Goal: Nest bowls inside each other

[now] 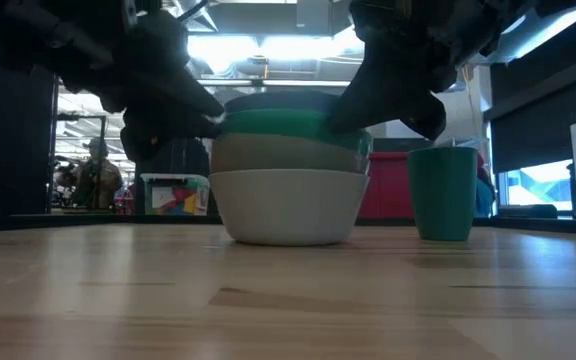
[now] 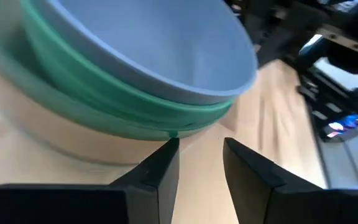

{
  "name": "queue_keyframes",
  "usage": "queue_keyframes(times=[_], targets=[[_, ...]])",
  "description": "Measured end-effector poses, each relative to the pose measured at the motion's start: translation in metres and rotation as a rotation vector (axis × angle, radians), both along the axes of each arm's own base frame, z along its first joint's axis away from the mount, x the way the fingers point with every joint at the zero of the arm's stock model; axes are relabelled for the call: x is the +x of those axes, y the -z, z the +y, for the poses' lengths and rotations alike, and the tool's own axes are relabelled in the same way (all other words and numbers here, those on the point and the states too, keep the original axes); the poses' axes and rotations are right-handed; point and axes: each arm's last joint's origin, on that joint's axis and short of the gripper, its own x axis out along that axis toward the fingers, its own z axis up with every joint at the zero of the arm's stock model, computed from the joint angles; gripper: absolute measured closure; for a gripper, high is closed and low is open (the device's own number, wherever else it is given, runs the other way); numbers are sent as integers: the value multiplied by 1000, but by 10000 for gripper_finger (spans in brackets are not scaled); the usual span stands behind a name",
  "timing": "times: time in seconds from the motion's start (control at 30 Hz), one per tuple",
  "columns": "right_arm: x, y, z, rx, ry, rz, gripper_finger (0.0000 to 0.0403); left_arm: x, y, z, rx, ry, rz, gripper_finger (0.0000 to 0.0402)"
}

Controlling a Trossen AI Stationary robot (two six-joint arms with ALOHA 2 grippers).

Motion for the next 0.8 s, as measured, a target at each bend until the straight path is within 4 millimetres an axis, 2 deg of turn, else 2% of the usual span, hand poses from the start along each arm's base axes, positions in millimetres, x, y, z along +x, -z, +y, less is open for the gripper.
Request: queue_keyframes(times=[0.3,0.8], targets=[[0,-1,1,4,-7,-3,403,1,-1,6,59,-87,-12,295],[-2,-33,35,182,-348,-147,403,-18,-53,-39,47,204,-317,295]])
